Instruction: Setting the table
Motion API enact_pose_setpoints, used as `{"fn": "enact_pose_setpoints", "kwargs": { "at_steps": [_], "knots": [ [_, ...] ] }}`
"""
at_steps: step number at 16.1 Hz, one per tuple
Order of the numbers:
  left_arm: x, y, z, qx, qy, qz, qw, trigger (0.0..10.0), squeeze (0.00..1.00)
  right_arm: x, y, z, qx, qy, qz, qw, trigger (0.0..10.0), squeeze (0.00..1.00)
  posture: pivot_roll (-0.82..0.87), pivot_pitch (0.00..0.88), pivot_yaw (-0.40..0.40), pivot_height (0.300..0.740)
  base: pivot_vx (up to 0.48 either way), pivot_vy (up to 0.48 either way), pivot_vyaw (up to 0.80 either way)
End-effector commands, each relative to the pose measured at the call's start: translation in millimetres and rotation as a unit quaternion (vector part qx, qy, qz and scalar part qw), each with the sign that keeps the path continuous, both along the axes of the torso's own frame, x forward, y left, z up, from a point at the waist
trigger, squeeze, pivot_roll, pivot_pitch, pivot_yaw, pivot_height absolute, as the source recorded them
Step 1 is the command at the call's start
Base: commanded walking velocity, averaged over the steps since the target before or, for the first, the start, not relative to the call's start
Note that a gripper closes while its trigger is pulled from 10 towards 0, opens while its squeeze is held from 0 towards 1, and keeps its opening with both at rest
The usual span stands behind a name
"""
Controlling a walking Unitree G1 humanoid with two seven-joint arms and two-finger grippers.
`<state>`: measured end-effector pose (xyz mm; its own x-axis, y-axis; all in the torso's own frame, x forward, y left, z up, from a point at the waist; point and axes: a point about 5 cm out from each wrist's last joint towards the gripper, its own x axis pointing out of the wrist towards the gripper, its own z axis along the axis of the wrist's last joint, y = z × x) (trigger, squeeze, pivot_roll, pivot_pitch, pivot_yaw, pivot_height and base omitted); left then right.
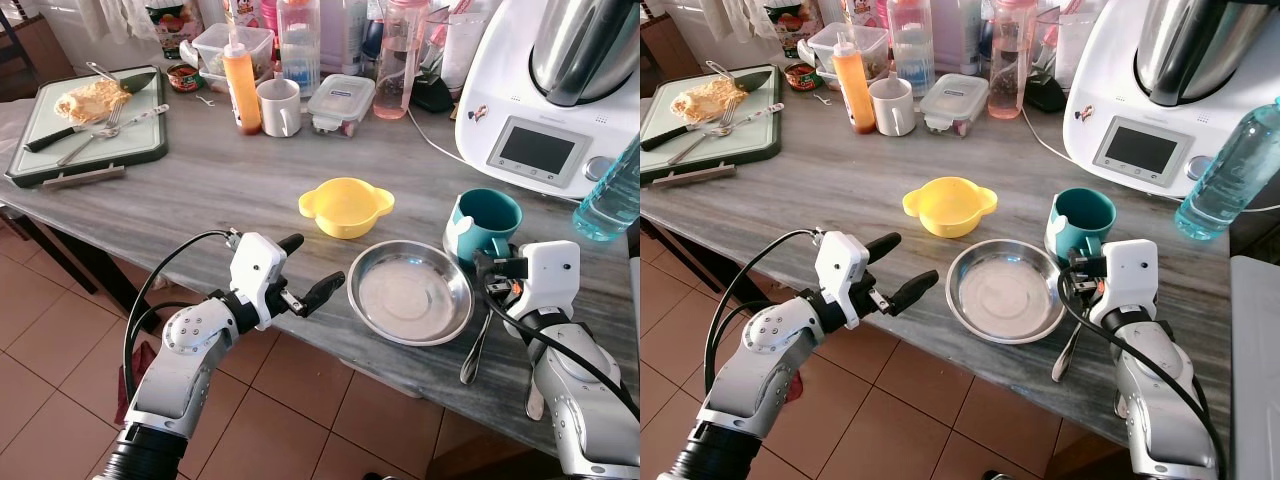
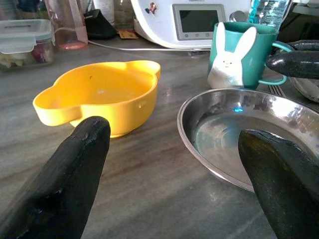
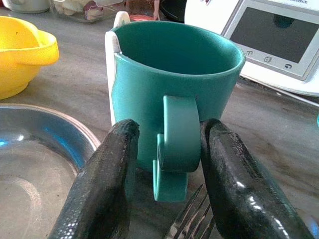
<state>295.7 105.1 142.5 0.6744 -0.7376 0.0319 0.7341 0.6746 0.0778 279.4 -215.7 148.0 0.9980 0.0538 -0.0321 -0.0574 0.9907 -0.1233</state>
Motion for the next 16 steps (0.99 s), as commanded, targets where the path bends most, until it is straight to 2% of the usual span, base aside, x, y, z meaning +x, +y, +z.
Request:
{"fn": "enact_pose_setpoints", "kwargs": {
  "at_steps": [1, 14, 15, 16],
  "knots": [
    [-2.6, -0.4, 1, 0.006, -0.002, -0.010, 1.000, 10.0, 0.00, -0.4, -2.8, -1, -0.004, 0.001, -0.004, 1.000, 10.0, 1.00, 0.06, 0.142, 0.020, 0.740, 0.000, 0.000, 0.00],
    [-2.8, -0.4, 1, 0.006, -0.002, -0.010, 1.000, 10.0, 0.00, -0.3, -2.9, -1, -0.004, 0.000, -0.003, 1.000, 10.0, 1.00, 0.06, 0.142, 0.020, 0.740, 0.000, 0.000, 0.00],
    [-2.5, -2.8, -1, 0.008, 0.001, -0.005, 1.000, 10.0, 0.00, 2.4, 0.5, 14, -0.022, -0.039, 0.010, 0.999, 10.0, 1.00, 0.06, 0.132, 0.018, 0.740, 0.000, 0.000, 0.00],
    [-2.5, -3.7, -1, 0.007, 0.001, -0.006, 1.000, 10.0, 0.00, 1.9, 1.2, 16, -0.024, -0.044, 0.012, 0.999, 10.0, 1.00, 0.06, 0.132, 0.018, 0.740, 0.000, 0.000, 0.00]
  ]
}}
